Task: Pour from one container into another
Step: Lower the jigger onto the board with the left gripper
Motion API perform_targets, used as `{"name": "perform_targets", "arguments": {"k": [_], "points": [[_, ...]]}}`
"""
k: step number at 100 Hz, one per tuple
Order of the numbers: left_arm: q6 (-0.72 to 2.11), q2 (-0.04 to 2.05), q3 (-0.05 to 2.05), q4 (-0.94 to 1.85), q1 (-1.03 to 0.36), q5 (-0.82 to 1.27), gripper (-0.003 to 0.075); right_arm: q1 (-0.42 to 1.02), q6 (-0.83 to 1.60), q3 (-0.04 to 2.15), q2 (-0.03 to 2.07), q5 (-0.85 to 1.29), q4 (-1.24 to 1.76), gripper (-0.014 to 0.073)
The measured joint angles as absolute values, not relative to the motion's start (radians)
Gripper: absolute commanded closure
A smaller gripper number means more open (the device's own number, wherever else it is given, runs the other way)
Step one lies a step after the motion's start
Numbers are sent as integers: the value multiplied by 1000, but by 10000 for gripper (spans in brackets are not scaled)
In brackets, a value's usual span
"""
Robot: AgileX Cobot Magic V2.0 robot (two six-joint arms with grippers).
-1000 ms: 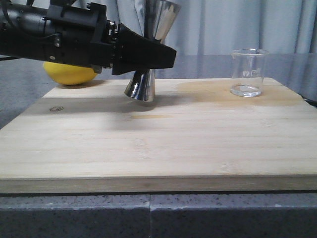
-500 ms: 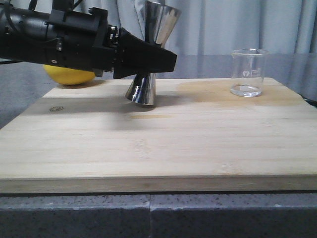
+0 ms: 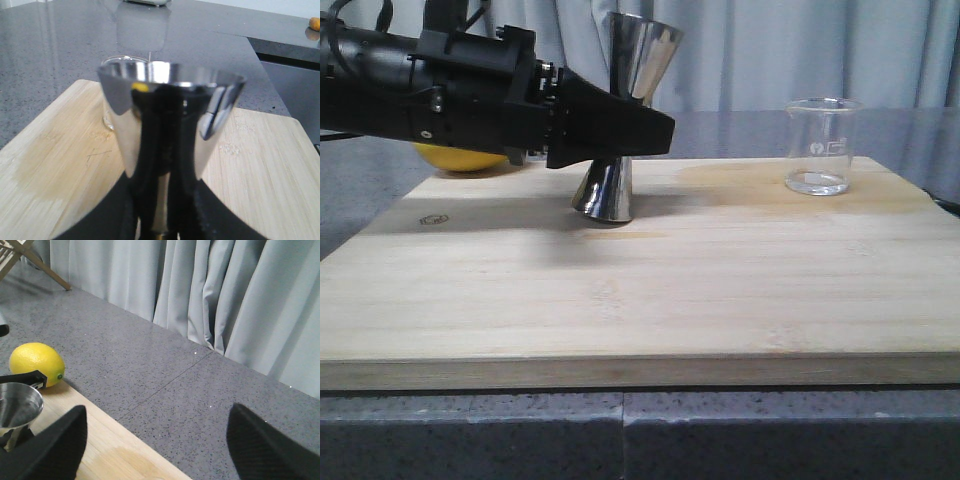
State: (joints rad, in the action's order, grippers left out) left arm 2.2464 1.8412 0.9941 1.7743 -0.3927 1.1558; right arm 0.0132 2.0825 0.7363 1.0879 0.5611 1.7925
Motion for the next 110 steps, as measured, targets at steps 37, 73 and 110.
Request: {"name": "perform_targets", "arguments": {"k": [37,73,110], "points": [[2246,1841,991,1781,-393,1158,739,13,2082,736,1088,560,1793,72],[2246,1841,959,1813,-393,1176,739,13,2082,736,1088,560,1793,72],[2250,1841,955,1816,-393,1178,738,13,2082,736,1088,559,1793,72]]}}
